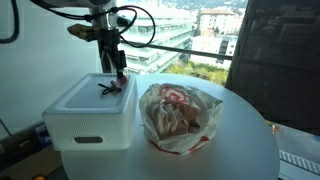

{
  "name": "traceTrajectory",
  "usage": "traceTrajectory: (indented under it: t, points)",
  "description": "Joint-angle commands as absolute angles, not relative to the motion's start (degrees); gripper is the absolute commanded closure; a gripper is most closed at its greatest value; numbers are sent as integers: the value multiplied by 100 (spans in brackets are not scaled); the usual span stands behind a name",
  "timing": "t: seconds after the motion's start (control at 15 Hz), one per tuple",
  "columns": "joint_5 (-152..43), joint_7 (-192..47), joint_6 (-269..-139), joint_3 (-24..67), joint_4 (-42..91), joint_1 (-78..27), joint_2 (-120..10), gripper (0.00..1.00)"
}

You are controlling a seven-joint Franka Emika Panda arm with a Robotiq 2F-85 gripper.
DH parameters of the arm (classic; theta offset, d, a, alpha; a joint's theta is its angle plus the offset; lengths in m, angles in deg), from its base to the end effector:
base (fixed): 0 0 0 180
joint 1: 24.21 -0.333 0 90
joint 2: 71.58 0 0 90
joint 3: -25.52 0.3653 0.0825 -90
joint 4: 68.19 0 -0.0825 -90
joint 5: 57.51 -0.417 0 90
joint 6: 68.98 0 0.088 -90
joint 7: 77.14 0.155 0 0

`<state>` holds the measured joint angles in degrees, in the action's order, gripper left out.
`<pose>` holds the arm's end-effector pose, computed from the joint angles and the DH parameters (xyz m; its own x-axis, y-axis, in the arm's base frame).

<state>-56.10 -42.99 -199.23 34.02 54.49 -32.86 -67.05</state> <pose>0.5636 0.1718 0.3546 0.9592 -0.2786 0.0491 -0.2777 -0.9604 -0.0237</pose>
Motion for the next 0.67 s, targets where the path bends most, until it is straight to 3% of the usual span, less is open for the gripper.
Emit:
traceTrajectory:
  t: [0.0, 0.6]
  points:
    - [-5489, -5288, -19300, 3369, 4870, -3320, -6267, 0]
    - [-3972, -5964, -19548, 3273, 4389, -3650, -5318, 0]
